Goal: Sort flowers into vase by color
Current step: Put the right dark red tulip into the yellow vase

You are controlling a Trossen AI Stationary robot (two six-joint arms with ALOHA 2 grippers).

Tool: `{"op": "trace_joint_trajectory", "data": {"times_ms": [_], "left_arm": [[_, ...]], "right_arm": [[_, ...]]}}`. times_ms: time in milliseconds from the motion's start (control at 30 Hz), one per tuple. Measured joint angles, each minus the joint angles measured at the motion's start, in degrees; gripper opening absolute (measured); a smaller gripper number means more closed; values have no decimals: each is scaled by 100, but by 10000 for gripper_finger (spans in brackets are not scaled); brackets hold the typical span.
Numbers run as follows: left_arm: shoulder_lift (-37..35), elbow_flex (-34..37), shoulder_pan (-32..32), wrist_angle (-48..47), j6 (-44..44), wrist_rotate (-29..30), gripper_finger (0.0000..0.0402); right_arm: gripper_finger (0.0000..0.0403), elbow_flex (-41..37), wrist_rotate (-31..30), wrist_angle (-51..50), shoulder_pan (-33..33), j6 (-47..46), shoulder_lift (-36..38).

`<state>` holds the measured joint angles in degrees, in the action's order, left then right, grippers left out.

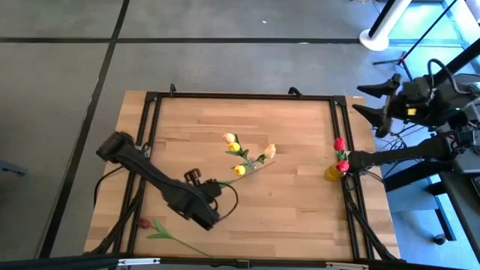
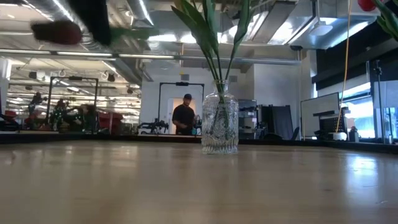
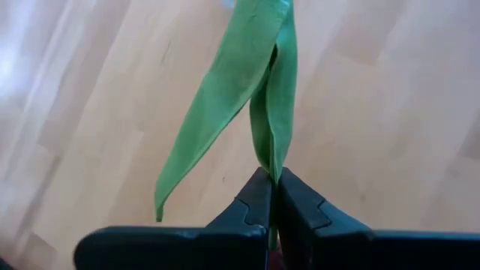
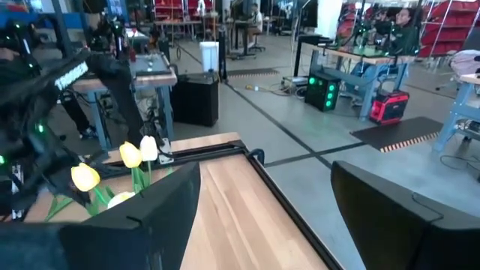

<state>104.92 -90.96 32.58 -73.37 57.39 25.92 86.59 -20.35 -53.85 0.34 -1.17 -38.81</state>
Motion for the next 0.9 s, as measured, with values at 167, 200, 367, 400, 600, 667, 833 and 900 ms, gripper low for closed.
{"op": "trace_joint_trajectory", "data": {"times_ms": [167,200,367,400,600,667,833,900], "left_arm": [[-710,0,-87,437,-1128,7,3],[-842,0,-123,587,-1395,10,3],[-1557,0,-382,1632,-2280,14,2],[-1724,-2,-491,1844,-2369,98,2],[-2524,-7,-1113,3424,-3785,963,2],[-2708,-9,-1349,4071,-4549,1040,2],[-2937,-11,-2067,5869,-6988,1085,5],[-2957,-11,-2393,6447,-8061,1057,5]], "right_arm": [[298,383,2,42,0,4,-591],[298,461,2,55,0,4,-703],[298,828,4,279,0,-166,-1138],[298,876,26,362,0,-206,-1204],[298,915,373,888,2,-238,-1502],[298,915,399,992,1,-506,-1629],[298,915,317,1032,0,-2011,-1971],[298,915,284,1092,0,-2474,-2136]]}}
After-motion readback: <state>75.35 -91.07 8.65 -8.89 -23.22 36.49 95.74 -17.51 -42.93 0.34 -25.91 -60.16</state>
